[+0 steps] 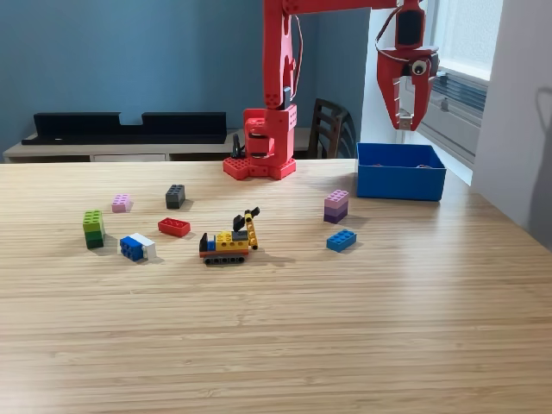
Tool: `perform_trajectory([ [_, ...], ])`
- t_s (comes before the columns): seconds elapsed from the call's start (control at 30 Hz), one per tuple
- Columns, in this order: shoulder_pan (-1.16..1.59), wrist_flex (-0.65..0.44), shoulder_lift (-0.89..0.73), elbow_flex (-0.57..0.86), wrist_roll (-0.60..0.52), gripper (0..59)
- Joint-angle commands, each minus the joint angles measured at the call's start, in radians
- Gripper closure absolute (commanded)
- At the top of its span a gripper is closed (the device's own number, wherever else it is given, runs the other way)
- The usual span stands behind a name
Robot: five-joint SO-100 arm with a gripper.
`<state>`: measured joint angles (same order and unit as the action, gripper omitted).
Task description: Grasp a lego block and put it in the bin.
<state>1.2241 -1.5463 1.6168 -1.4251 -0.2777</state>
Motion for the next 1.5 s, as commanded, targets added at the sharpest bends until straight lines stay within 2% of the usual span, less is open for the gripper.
perform_trajectory([
  [0.03, 0.012, -0.011, 0.014, 0.032, 0.015, 58.4],
  [0.1, 0.012, -0.011, 0.014, 0.02, 0.021, 56.6],
  [0.2, 0.014, -0.011, 0.014, 0.005, 0.032, 43.4],
  [0.27, 0.017, -0.012, 0.014, -0.002, 0.037, 37.4],
  [0.33, 0.021, -0.012, 0.014, -0.006, 0.038, 34.3],
  [0.43, 0.021, -0.012, 0.014, -0.008, 0.038, 32.9],
  [0.5, 0.021, -0.012, 0.014, -0.006, 0.038, 35.2],
  [0.67, -0.034, -0.011, 0.014, 0.009, 0.015, 57.3],
  [0.7, -0.061, -0.011, 0.014, 0.014, 0.003, 58.5],
  [0.87, -0.278, -0.011, 0.017, 0.037, -0.051, 58.5],
  [1.03, -0.58, -0.011, 0.029, 0.017, -0.046, 58.5],
  [1.27, -0.999, 0.011, 0.017, 0.046, 0.074, 58.5],
  [1.5, -1.212, 0.018, 0.017, 0.057, 0.149, 58.5],
])
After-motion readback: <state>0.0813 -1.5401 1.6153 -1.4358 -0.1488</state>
